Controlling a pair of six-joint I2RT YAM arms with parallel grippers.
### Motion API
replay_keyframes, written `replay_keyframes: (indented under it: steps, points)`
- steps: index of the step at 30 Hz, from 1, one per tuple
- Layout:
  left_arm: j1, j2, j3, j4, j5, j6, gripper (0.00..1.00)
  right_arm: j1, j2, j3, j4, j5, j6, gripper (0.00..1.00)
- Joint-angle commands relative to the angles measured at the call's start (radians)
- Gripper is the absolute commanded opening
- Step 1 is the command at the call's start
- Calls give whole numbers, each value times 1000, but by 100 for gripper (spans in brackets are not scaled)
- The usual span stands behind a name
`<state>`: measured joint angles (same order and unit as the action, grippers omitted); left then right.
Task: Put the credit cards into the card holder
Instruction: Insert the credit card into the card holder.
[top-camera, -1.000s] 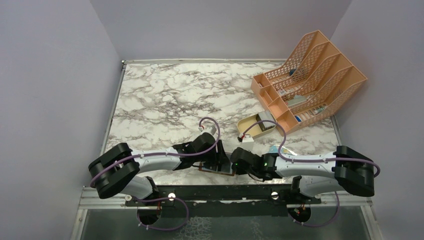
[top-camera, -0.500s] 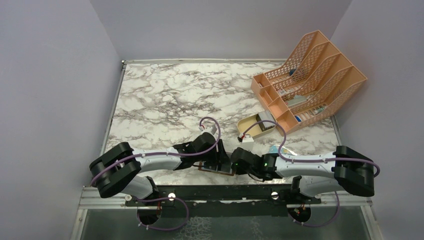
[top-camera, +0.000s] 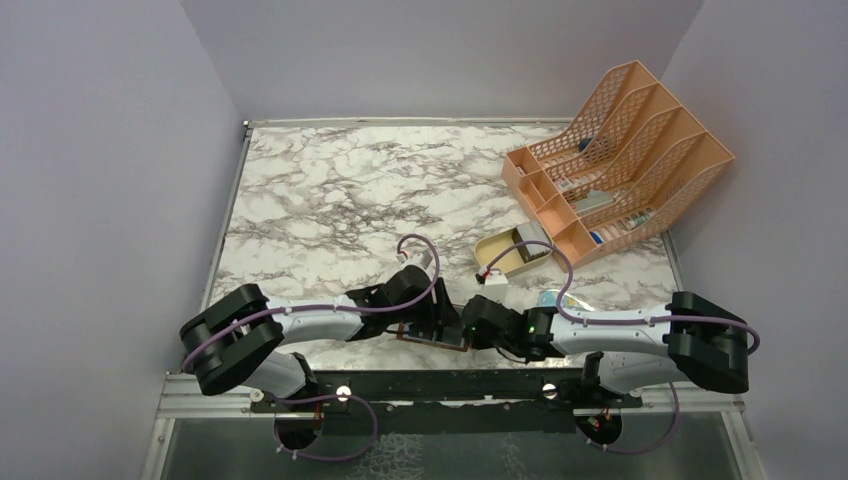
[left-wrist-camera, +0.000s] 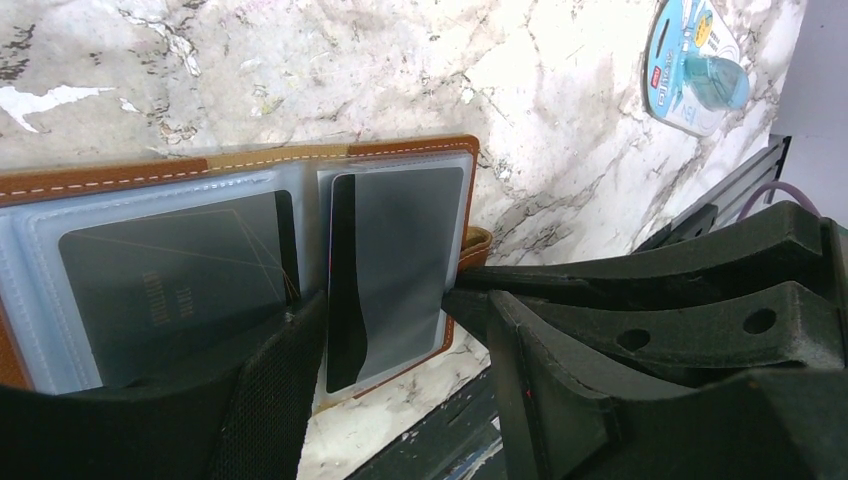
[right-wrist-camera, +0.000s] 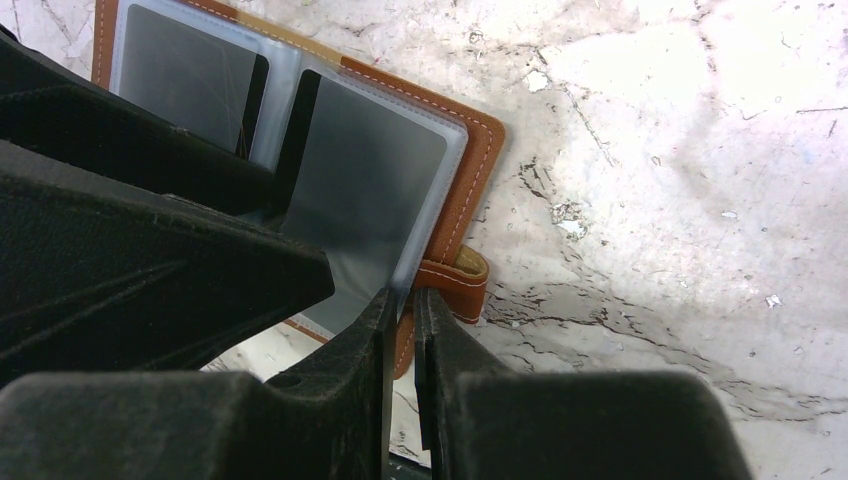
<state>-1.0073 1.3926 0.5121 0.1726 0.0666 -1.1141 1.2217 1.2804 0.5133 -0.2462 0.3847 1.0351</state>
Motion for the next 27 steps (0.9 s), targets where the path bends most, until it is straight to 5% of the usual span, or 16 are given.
replay_keyframes:
  steps: [1,27]
  points:
    - [-7,3,-12,69,59,-53,61,-4,29,-8,9,26,13,13]
    - [-10,-13,-33,117,22,-96,61,-4,-87,-6,-60,33,7,26]
